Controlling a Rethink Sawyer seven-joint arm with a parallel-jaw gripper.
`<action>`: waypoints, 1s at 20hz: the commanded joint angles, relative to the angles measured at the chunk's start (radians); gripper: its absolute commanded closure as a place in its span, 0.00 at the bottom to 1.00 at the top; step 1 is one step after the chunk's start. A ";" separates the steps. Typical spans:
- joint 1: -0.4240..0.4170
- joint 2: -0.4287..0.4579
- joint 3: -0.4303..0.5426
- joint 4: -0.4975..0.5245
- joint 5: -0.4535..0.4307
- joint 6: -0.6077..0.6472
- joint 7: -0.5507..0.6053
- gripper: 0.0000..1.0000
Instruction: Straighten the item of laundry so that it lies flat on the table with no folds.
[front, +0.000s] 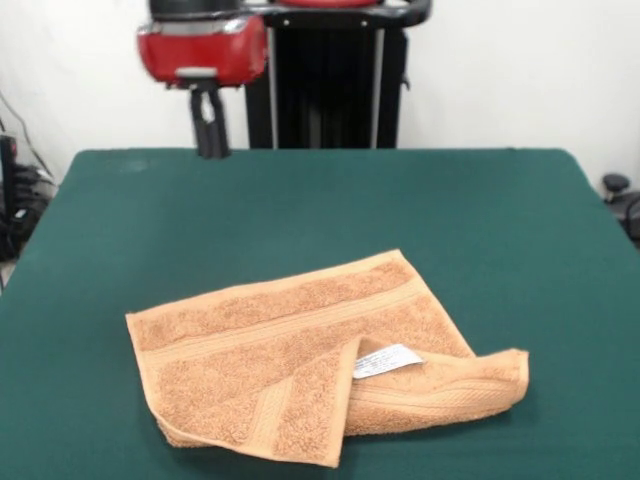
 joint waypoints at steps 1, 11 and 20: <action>0.139 -0.002 0.053 -0.076 0.063 0.158 0.010 1.00; 0.314 0.131 -0.021 -0.324 -0.015 0.219 -0.011 1.00; 0.401 0.200 -0.055 -0.451 -0.027 0.291 -0.012 1.00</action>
